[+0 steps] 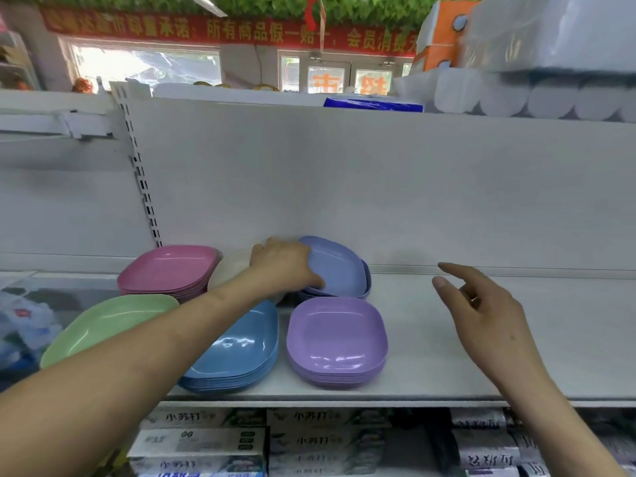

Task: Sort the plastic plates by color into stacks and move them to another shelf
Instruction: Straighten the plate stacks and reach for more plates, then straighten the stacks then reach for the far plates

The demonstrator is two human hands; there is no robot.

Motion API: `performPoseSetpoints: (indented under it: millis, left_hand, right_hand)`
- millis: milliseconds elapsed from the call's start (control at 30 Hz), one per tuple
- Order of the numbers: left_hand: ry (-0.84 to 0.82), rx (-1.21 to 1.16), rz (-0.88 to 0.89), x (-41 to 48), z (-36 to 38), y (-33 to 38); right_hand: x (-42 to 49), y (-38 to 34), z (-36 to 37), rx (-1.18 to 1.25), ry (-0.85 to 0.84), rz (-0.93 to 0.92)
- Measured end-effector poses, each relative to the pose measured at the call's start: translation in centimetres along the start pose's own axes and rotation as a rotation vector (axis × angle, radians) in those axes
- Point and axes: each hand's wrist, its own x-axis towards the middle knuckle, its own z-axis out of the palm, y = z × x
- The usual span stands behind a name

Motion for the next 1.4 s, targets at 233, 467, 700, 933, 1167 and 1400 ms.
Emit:
performPoseSetpoints:
  millis: [233,467,700,933,1167,1400]
  left_hand:
    - [-0.117,0.076,-0.005,0.8,1.2,-0.5]
    - [-0.17,0.101,0.0,1.1,1.3,-0.6]
    - [0.001,-0.151,0.002,0.0,-0.5,0.1]
    - [0.303,-0.583,0.299,-5.1,-0.8,14.1]
    - [0.142,-0.853,0.44,-9.3,4.7,31.9]
    - [-0.117,-0.949,0.634,-10.6,8.6,52.1]
  right_hand:
    - [0.4,-0.2,1.7,-0.016,-0.027,-0.005]
    - [-0.1,0.1,2.9,-0.065,-0.049,0.002]
    - [0.1,1.6,1.3,-0.036,-0.077,-0.005]
    - [0.5,7.4,-7.4,-0.082,-0.087,-0.024]
    - [-1.3,19.1,-24.2,-0.202,0.059,0.116]
    - [-7.0,28.0,-41.1,-0.338,0.166,0.222]
